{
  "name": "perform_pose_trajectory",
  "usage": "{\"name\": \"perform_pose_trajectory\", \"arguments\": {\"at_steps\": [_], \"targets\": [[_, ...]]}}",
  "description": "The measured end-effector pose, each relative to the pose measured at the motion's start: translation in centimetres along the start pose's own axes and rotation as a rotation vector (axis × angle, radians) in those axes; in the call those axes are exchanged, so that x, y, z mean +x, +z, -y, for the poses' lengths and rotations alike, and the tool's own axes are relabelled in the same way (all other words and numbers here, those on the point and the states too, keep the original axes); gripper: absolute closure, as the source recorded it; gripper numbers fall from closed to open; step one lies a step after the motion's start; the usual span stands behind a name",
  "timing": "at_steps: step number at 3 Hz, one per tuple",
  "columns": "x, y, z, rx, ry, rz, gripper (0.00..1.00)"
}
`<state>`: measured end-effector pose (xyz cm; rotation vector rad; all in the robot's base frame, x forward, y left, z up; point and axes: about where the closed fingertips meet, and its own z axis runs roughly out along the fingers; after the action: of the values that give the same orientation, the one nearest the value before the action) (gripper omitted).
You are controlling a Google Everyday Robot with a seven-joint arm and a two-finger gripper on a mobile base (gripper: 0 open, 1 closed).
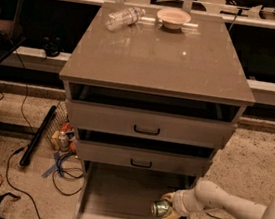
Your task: Pick green can from bottom drawer and place on counter
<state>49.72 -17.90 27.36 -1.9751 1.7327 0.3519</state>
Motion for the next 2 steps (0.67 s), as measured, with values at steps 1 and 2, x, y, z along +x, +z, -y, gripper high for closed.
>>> {"name": "perform_pose_trajectory", "arguments": {"at_steps": [1, 2], "targets": [[-0.3, -1.9, 1.0, 0.038, -0.007, 0.026, 1.0], [-0.9, -6.1, 1.8, 0.069, -0.048, 0.073, 1.0]]}}
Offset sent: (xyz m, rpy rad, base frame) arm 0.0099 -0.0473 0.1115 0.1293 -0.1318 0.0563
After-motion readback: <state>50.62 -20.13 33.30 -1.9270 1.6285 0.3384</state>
